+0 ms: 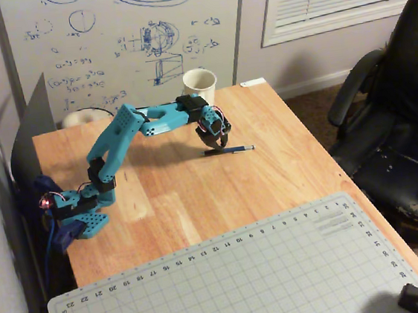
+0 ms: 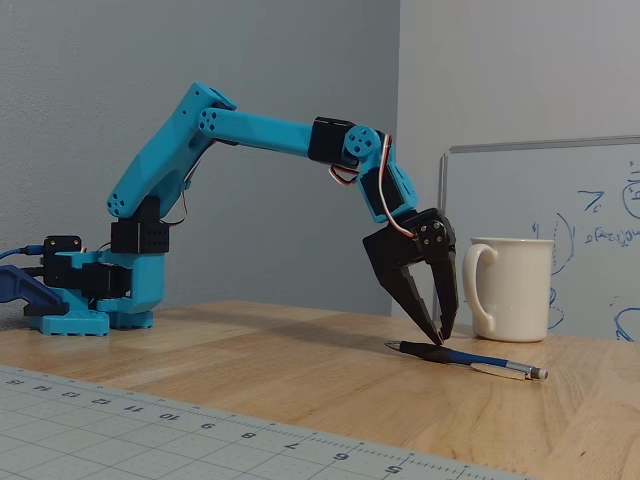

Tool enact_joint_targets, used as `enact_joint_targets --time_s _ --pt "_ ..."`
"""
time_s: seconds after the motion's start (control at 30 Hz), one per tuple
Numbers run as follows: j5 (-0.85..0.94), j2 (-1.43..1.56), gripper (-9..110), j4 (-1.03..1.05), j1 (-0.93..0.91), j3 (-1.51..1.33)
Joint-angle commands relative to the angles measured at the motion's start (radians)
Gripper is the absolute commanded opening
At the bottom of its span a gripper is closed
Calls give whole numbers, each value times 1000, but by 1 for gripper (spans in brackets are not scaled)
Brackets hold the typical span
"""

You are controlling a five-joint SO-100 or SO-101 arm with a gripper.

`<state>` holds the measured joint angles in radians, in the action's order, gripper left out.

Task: Touch the pen.

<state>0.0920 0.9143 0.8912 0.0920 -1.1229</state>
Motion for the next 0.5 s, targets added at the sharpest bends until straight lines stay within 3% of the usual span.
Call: enact_joint_targets --time_s 0.0,0.47 --pt "6 57 1 -17 -6 80" --pt "8 46 1 -18 -5 80"
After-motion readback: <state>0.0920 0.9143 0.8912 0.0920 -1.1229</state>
